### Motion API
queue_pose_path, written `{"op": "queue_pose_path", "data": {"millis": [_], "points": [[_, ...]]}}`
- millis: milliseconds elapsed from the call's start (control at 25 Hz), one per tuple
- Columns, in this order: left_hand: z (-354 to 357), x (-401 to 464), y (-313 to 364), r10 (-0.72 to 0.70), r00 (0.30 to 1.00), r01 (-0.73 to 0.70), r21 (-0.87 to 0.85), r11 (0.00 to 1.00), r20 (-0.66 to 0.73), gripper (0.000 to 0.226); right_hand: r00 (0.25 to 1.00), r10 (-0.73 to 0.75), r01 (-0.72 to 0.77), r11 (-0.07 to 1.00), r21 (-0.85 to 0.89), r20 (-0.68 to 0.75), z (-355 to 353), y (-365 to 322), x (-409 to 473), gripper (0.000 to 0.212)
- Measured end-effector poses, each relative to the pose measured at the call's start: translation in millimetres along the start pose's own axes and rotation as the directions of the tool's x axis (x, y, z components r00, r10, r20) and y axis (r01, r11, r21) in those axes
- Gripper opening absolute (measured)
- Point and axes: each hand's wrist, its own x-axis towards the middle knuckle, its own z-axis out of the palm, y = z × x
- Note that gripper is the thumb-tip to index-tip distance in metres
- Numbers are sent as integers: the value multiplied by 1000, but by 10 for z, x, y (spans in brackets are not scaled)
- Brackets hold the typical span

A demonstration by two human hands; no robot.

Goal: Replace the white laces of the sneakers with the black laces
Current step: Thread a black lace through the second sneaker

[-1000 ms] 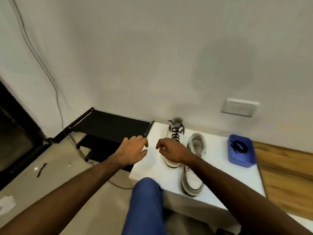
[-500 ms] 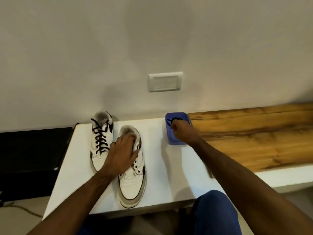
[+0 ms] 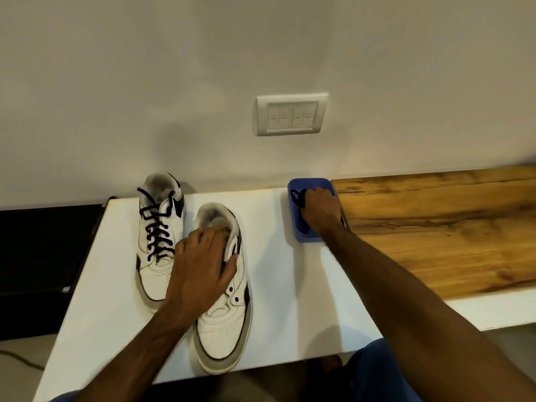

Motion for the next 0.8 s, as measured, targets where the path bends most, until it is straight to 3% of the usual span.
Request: {"op": "queue_pose_path", "data": {"millis": [160,320,400,520,600,640,720,760,800], "points": [[10,-4,2,-8,1000,8,-4,1000,-8,45,1000,20,-22,994,104,14,-47,-5,-3,13],[-49,-8,7,-44,997,47,-48,998,65,47,992,116,-122,855,504,43,-402,74,-145,21],[-122,-26,38,-73,994,85,-160,983,82,49,990,77,-142,652,745,121,-715,60,-394,13],[-320,-148,146,-98,995,100,-358,928,24,48,953,-172,-219,169,961,248,-1144,-109,-931,7],[-461,-248,244,-95,994,107,-617,780,52,50,920,-295,-294,-86,952,257,-1238,-278,-1242,8],[-524,-266,297,-120,987,159,-777,609,108,52,908,-328,-323,-145,935,263,-1231,-368,-1367,8],[-574,-270,341,-188,962,245,-933,265,199,53,888,-363,-354,-150,923,282,-1128,-552,-1556,7],[-560,-268,314,-224,952,253,-947,196,208,47,882,-368,-363,-135,922,294,-1049,-632,-1620,7],[-547,-265,284,-249,947,255,-948,192,204,37,879,-370,-369,-121,922,303,-971,-682,-1657,7]]}}
